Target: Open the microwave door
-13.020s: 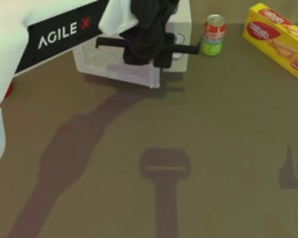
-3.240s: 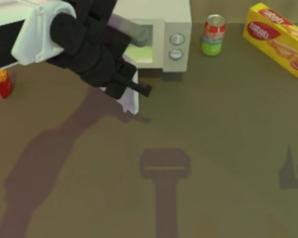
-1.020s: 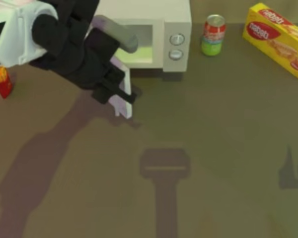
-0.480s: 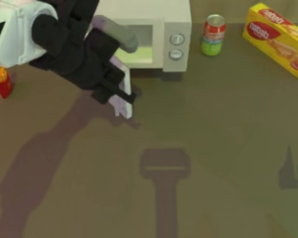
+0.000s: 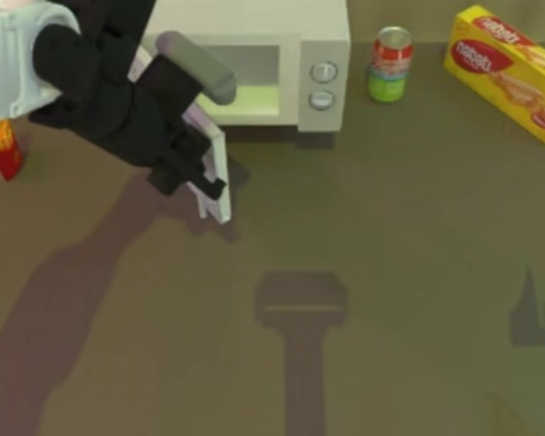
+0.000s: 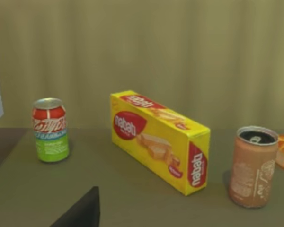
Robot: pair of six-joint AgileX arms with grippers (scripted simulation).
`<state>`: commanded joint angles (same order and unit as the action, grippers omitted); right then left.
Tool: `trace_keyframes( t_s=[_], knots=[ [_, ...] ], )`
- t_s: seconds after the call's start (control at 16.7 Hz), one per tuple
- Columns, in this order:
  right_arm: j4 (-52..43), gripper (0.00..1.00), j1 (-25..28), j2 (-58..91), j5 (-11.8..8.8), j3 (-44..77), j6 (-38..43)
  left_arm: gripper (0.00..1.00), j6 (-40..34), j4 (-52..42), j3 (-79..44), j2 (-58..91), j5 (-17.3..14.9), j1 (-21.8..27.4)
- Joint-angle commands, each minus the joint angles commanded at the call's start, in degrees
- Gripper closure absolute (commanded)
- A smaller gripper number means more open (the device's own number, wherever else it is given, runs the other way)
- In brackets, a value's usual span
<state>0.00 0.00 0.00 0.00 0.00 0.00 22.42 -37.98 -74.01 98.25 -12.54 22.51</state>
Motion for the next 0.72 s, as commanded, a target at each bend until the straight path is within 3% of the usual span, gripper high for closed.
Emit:
trace_keyframes(
  t_s=[0.72],
  knots=[
    [0.0, 0.0, 0.0, 0.0, 0.0, 0.0, 0.0, 1.0, 1.2, -0.2, 0.2, -0.3, -0.6, -0.5]
  ],
)
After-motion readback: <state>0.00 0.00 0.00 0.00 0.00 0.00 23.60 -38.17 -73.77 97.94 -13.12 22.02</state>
